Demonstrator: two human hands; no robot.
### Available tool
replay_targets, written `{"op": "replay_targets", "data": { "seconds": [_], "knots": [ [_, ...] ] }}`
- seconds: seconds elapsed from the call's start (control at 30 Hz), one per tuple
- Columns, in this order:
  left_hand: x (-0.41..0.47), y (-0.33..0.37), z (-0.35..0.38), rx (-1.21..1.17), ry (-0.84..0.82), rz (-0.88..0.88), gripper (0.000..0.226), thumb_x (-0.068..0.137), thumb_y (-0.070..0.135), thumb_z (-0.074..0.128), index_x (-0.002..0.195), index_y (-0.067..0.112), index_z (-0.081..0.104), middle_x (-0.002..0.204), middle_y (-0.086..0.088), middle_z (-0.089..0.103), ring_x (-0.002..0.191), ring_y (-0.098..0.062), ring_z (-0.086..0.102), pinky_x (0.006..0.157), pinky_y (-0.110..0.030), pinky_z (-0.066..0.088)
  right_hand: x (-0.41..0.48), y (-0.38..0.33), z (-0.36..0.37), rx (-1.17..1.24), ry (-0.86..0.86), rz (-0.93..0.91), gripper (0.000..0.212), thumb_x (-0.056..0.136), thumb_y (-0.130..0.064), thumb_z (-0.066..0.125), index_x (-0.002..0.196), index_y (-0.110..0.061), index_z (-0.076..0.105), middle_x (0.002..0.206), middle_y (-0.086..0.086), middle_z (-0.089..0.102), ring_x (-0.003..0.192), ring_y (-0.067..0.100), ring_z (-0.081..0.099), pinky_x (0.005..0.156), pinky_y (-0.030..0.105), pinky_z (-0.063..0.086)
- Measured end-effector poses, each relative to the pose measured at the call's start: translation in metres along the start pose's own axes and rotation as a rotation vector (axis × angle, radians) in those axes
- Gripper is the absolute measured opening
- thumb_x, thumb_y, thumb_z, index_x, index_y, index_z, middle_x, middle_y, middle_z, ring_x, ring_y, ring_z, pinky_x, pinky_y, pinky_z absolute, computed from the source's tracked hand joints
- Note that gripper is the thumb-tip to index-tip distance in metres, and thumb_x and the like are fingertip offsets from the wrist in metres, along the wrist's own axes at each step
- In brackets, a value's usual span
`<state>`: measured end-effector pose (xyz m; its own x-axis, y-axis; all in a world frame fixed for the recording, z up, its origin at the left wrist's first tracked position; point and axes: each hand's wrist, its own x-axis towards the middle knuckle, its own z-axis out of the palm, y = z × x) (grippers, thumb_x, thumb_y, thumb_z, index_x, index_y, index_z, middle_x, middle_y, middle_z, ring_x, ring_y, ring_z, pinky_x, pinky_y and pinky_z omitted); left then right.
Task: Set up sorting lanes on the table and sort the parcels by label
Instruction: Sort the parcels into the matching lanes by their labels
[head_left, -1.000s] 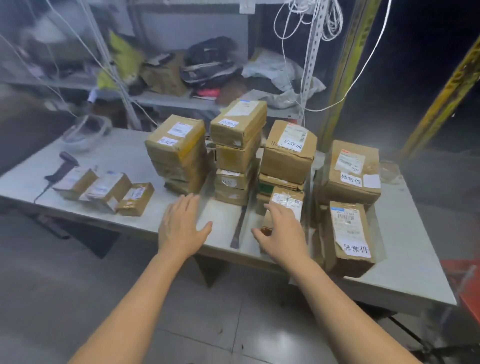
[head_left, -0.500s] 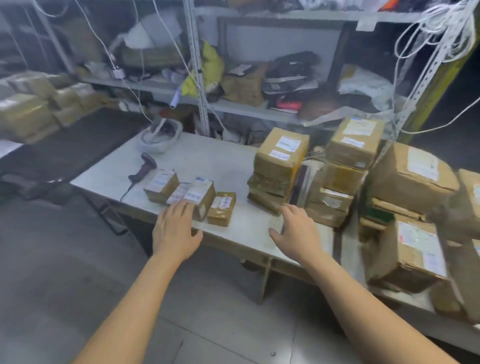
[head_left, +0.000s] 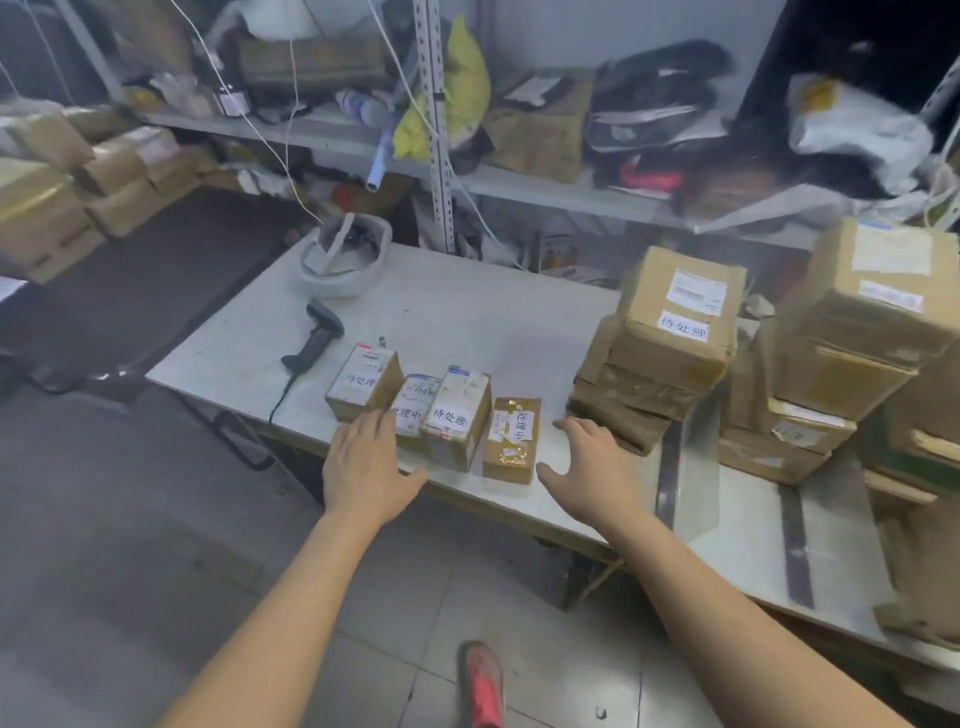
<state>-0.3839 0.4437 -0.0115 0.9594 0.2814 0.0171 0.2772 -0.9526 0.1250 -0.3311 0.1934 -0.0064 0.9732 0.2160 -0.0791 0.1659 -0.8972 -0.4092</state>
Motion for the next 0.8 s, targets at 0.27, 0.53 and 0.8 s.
{"op": "replay_targets", "data": {
  "seconds": [0.27, 0.53, 0.8],
  "knots": [
    [0.061, 0.028, 0.063, -0.353, -0.177, -0.222, 0.109, 0.069, 0.067, 0.071, 0.15, 0.01, 0.025, 0.145, -0.008, 0.044, 0.131, -0.027, 0.044, 0.098, -0.04, 0.044, 0.063, -0.01, 0.082, 0.299, -0.078, 0.296, 0.07, 0.071, -0.046, 0.072, 0.131, -0.018, 0.049, 0.121, 0.006, 0.057, 0.117, 0.027, 0.05, 0.089, 0.033, 0.044],
    [0.086, 0.038, 0.098, -0.533, -0.116, -0.303, 0.085, 0.059, 0.051, 0.082, 0.127, 0.014, 0.048, 0.112, -0.004, 0.057, 0.105, -0.026, 0.058, 0.078, -0.037, 0.051, 0.091, -0.039, 0.135, 0.311, 0.031, 0.576, 0.099, 0.06, -0.064, 0.074, 0.136, -0.012, 0.038, 0.12, 0.006, 0.054, 0.115, 0.026, 0.049, 0.082, 0.041, 0.052],
    [0.092, 0.017, 0.101, -0.592, -0.066, -0.224, 0.073, 0.055, 0.047, 0.083, 0.114, 0.014, 0.056, 0.1, -0.003, 0.062, 0.095, -0.026, 0.062, 0.069, -0.033, 0.047, 0.106, -0.062, 0.126, 0.289, 0.186, 0.762, 0.078, 0.059, -0.05, 0.076, 0.123, -0.019, 0.047, 0.112, 0.0, 0.053, 0.113, 0.021, 0.05, 0.079, 0.037, 0.049]
  ]
}}
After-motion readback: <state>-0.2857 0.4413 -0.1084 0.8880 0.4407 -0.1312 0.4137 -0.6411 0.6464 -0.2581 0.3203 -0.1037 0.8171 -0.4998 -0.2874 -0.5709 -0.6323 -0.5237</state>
